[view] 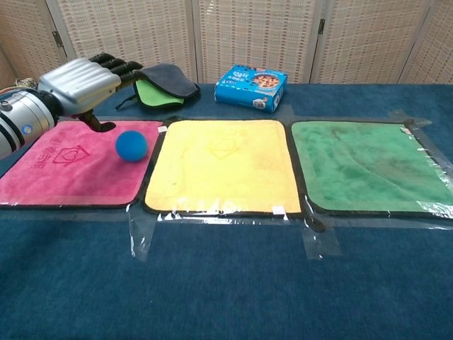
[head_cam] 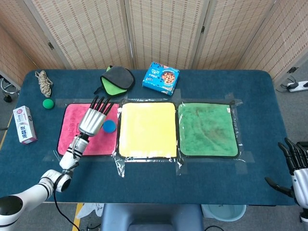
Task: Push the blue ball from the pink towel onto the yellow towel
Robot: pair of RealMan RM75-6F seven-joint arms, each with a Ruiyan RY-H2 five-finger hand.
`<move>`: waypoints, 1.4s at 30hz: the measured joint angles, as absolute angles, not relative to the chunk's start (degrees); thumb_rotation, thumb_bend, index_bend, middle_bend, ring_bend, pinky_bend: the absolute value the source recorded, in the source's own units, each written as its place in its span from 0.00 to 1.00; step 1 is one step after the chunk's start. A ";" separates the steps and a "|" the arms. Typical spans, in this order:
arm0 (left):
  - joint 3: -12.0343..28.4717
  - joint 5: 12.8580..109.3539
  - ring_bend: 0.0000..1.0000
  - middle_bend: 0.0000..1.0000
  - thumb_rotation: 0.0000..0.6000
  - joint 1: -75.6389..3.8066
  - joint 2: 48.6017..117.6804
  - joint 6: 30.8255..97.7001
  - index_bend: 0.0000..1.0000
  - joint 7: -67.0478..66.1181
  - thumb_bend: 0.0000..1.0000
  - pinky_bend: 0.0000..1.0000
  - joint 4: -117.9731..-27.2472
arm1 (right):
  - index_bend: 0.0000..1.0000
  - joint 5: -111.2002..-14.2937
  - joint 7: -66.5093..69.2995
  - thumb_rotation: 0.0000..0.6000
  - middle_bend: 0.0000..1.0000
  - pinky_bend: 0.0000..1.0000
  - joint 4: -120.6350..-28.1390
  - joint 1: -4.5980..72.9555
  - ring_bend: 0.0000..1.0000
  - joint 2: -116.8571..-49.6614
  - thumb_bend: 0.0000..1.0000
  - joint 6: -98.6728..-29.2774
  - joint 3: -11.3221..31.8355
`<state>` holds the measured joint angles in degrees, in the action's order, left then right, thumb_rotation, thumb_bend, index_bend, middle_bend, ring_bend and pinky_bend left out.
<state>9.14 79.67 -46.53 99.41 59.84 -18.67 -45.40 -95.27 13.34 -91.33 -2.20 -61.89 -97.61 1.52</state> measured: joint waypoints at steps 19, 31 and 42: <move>9.10 76.73 0.00 0.00 1.00 -48.13 107.86 53.39 0.00 -19.40 0.33 0.00 -33.01 | 0.00 -95.49 12.38 1.00 0.00 0.00 -92.22 -2.43 0.00 -61.31 0.08 -97.80 1.48; 10.67 76.75 0.00 0.00 1.00 -50.97 110.10 54.43 0.00 -21.03 0.34 0.00 -34.01 | 0.00 -95.48 12.59 1.00 0.00 0.00 -92.23 -2.58 0.00 -61.23 0.08 -98.04 1.57; 12.26 78.38 0.00 0.00 1.00 -53.71 109.93 58.96 0.00 -22.87 0.34 0.00 -42.41 | 0.00 -95.17 13.36 1.00 0.00 0.00 -91.52 -2.74 0.00 -61.57 0.08 -98.16 1.63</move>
<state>12.26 78.38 -53.71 109.93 58.96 -22.87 -42.41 -95.17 13.36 -91.52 -2.74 -61.57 -98.16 1.63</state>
